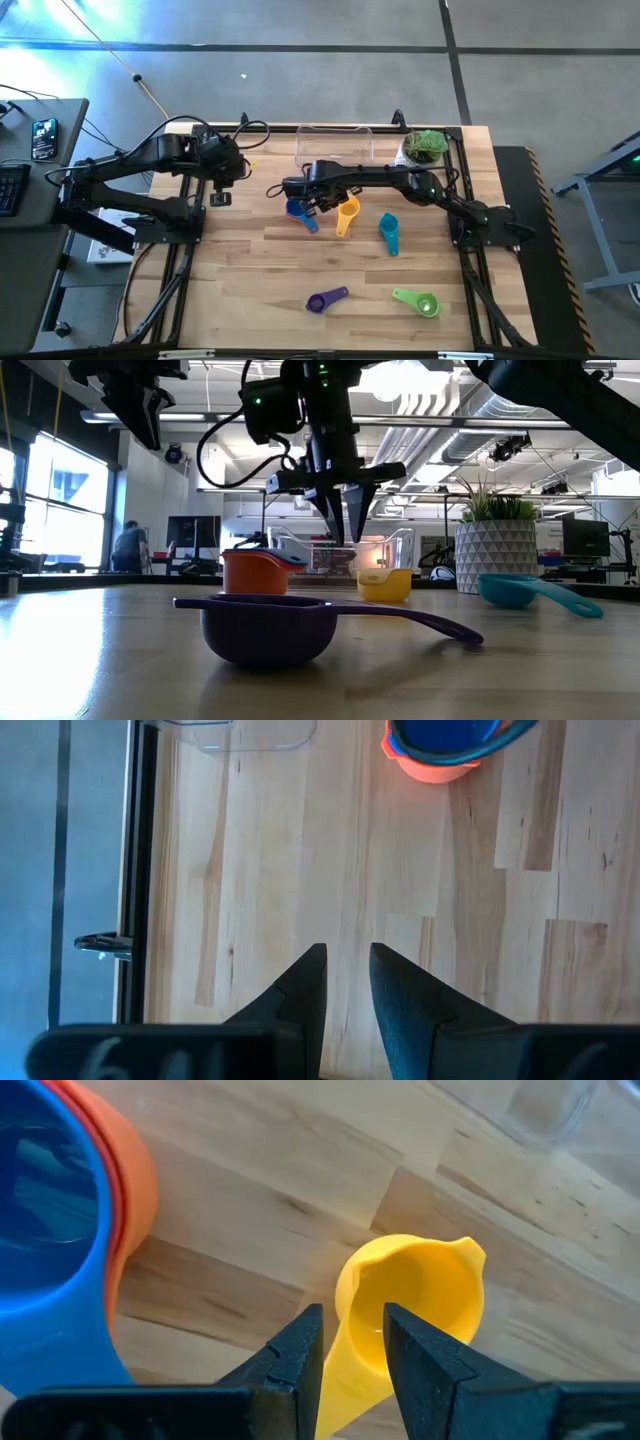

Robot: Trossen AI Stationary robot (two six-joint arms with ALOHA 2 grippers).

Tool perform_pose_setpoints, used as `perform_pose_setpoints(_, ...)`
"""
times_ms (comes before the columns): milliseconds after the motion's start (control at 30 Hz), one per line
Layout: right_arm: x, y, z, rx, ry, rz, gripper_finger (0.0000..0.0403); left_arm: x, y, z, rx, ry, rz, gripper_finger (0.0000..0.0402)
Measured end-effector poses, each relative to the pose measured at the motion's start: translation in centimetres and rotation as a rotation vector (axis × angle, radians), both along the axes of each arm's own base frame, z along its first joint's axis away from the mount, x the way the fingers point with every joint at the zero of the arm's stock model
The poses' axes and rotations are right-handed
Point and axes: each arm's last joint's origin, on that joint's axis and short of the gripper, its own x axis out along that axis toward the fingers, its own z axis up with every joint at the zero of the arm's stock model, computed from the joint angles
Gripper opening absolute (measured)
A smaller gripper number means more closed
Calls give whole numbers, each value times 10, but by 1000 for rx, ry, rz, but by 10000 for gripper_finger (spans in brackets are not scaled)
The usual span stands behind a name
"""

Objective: Nest measuring cups in basket
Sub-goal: Stack the yellow measuring cup on the top of the blue measuring cup

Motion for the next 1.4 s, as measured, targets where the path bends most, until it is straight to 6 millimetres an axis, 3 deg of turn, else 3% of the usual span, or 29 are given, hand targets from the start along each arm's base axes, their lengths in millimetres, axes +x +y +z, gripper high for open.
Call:
perform_pose_setpoints(633, 4, 5, -14, -10, 26, -33, 99, 0, 0, 0, 4, 2, -8, 71)
perform_pose_setpoints(1167, 9, 9, -43, 17, 90, -28, 99, 0, 0, 0, 12, 11, -33, 71)
perform_pose_setpoints(1400, 9, 8, -43, 6, 92, -9, 99, 0, 0, 0, 20, 18, -55, 71)
